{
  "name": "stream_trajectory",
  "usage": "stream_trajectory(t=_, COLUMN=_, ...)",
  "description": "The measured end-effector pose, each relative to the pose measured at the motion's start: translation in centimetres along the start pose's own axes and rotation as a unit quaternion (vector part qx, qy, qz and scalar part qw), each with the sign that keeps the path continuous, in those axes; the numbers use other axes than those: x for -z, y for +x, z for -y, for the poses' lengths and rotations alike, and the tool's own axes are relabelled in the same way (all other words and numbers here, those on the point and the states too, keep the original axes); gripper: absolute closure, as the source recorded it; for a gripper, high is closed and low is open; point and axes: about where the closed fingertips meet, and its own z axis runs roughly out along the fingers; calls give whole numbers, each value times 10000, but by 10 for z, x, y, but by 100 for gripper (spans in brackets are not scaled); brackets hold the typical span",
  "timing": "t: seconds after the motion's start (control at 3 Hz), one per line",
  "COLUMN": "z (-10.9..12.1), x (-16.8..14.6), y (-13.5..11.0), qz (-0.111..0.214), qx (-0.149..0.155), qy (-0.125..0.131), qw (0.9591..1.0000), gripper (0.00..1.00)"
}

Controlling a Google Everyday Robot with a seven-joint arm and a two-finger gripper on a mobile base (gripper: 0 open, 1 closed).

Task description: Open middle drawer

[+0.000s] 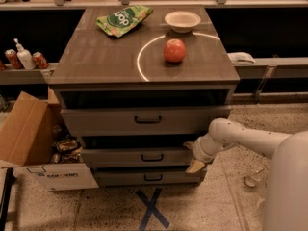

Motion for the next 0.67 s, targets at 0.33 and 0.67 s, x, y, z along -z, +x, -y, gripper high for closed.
stream_trajectory(t=0.33, z=-11, x=2, y=-5, qz=-11, qx=96, qy=-97, qw=9999, gripper=63)
stream_trajectory(t=0.67, z=-31, x=22, y=-18, qz=83, qx=276, qy=10, qw=9996, gripper=84)
